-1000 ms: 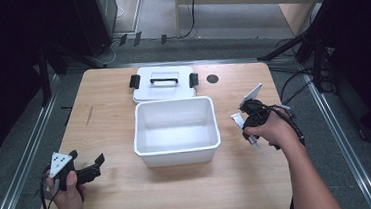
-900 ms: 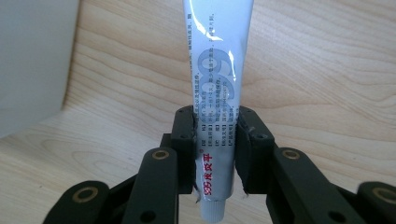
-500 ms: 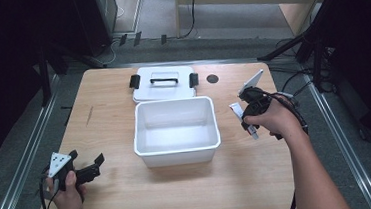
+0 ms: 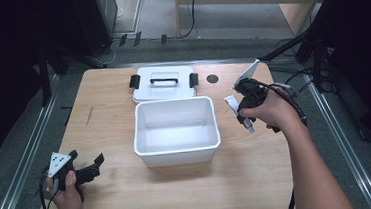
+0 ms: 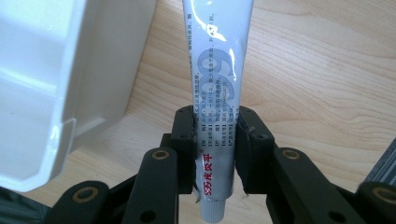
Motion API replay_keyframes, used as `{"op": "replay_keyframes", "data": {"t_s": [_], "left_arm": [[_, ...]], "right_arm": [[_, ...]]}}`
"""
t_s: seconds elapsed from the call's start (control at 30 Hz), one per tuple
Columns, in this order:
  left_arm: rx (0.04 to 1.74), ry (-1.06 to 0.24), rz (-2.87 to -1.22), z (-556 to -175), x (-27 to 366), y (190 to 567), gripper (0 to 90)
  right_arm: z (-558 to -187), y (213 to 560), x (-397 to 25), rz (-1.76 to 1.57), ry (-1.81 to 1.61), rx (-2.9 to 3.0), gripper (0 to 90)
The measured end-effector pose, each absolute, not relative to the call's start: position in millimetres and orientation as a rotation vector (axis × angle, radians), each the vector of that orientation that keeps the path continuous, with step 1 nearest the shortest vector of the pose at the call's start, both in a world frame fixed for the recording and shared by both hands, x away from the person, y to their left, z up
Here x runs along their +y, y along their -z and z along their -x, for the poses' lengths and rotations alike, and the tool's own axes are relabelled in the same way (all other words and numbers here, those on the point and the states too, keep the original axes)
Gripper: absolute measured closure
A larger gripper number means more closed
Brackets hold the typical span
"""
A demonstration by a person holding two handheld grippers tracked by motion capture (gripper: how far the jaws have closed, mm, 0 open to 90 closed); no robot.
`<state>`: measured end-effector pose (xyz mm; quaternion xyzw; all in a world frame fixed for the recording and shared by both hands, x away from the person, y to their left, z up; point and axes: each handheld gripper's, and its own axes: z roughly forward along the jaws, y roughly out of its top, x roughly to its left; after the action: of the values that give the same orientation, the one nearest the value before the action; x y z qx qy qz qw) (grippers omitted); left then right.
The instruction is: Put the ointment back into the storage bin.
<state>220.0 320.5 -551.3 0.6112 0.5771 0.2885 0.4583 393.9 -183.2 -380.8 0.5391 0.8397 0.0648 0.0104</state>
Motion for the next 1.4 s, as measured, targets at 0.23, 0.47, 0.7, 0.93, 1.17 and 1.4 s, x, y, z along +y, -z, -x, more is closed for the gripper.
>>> {"op": "replay_keyframes", "data": {"t_s": [0.23, 0.47, 0.7, 0.93, 1.17, 1.4], "left_arm": [[1.422, -0.710, -1.505, -220.3, 320.4, 551.4, 0.0], [1.422, -0.707, -1.501, -220.9, 320.1, 551.7, 0.0], [1.419, -0.701, -1.514, -221.5, 320.4, 551.5, 0.0], [1.421, -0.696, -1.515, -221.8, 320.4, 551.5, 0.0], [1.419, -0.694, -1.522, -222.0, 319.9, 551.5, 0.0], [1.418, -0.691, -1.523, -222.4, 320.0, 551.6, 0.0]], "right_arm": [[-394.6, 371.4, -175.1, -1.665, -0.215, 2.630, 72.3], [-394.8, 366.5, -164.8, -1.634, -0.230, 2.651, 72.3], [-393.7, 362.5, -154.9, -1.591, -0.238, 2.671, 72.2], [-392.8, 361.0, -145.7, -1.572, -0.238, 2.690, 72.2], [-392.4, 359.5, -136.8, -1.546, -0.246, 2.709, 72.2], [-392.2, 358.5, -126.2, -1.517, -0.246, 2.734, 72.2]]}}
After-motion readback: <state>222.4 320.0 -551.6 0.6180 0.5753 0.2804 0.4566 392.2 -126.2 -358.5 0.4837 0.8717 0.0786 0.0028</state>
